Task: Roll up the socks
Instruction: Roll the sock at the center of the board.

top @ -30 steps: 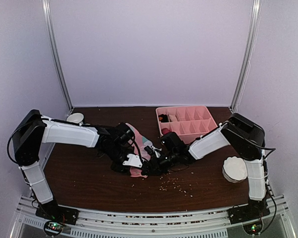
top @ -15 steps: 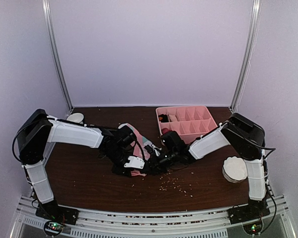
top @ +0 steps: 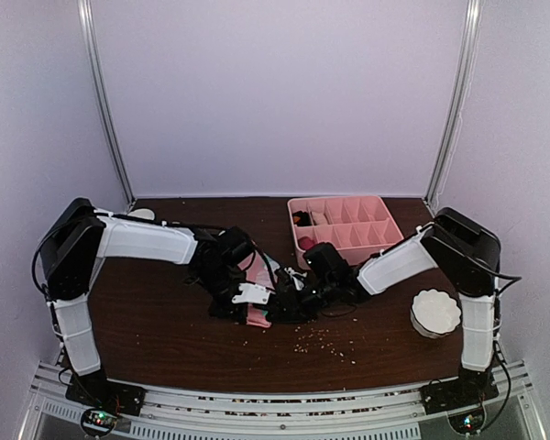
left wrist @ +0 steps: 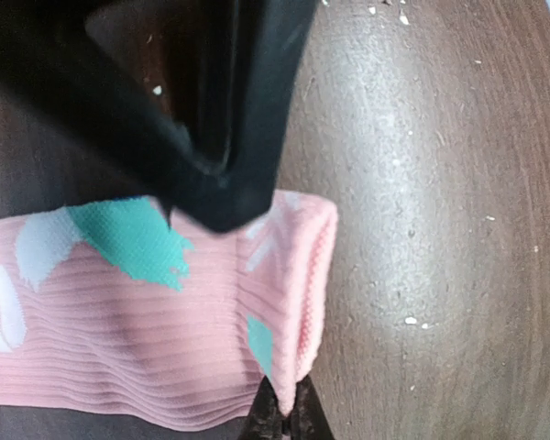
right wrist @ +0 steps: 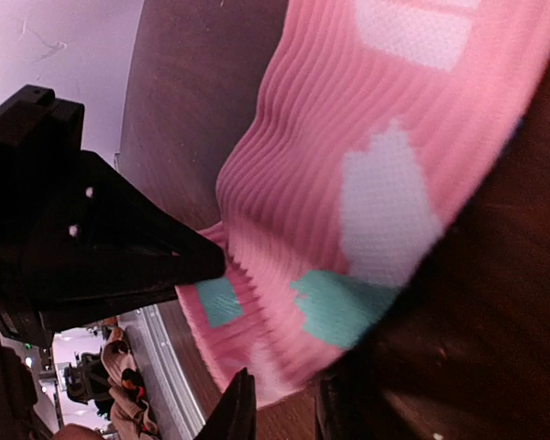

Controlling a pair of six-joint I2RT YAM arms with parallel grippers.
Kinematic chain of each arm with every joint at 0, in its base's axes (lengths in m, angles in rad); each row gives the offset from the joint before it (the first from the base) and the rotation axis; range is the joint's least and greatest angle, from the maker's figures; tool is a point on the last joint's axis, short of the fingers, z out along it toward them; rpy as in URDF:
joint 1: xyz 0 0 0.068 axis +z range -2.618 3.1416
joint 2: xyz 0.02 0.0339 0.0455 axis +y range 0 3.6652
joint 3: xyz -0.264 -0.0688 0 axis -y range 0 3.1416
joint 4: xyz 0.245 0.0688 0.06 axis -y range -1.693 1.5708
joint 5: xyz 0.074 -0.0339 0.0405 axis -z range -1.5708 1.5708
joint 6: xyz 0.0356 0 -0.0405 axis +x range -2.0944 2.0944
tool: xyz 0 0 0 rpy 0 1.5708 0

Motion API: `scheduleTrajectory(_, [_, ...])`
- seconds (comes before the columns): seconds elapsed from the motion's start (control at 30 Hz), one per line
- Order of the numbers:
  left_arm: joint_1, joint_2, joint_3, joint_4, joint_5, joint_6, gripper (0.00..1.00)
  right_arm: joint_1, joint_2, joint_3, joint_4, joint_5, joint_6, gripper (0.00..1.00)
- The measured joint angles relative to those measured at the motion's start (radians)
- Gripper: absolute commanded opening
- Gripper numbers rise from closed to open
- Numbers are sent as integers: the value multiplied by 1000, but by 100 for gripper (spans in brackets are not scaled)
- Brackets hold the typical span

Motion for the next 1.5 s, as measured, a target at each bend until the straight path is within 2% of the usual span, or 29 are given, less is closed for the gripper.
scheduleTrajectory(0.07, [16, 18, 26, -31, 25, -5, 0, -6, -38, -19, -31, 31, -58, 48])
scheduleTrajectory(0.1, [21, 28, 37, -45, 36, -8, 0, -8, -56, -27, -42, 46, -77, 60])
scheduleTrajectory(0.13, [29, 40, 51, -64, 52, -11, 0, -10, -76, -35, -54, 64, -106, 95])
scheduleTrajectory(0.17, [36, 50, 63, -78, 67, -14, 0, -11, -100, -45, -66, 83, -135, 100])
scheduleTrajectory(0.33, [71, 88, 136, -171, 147, -23, 0, -14, -213, -59, -185, 223, -303, 100])
scheduleTrajectory(0.43, [92, 106, 175, -209, 191, -26, 0, -15, -328, -110, -210, 359, -381, 100])
scheduleTrajectory(0.6, [110, 127, 216, -265, 243, -29, 0, -68, -569, -258, -178, 641, -318, 100])
scheduleTrajectory(0.7, [115, 144, 240, -297, 263, -29, 0, -209, -624, -390, 41, 617, -236, 99])
scheduleTrajectory(0.77, [119, 158, 254, -314, 278, -29, 0, -251, -611, -465, 153, 583, -228, 100])
scheduleTrajectory(1.0, [139, 199, 323, -396, 336, -29, 0, -74, -573, -504, 228, 509, -465, 99])
scheduleTrajectory(1.17, [149, 230, 379, -461, 391, -27, 0, 40, -570, -512, 275, 503, -659, 79])
scheduleTrajectory(1.33, [155, 259, 406, -526, 433, -10, 5, 142, -489, -435, 265, 511, -805, 66])
scheduleTrajectory(1.5, [162, 264, 409, -569, 452, 13, 8, 189, -391, -315, 227, 524, -911, 57])
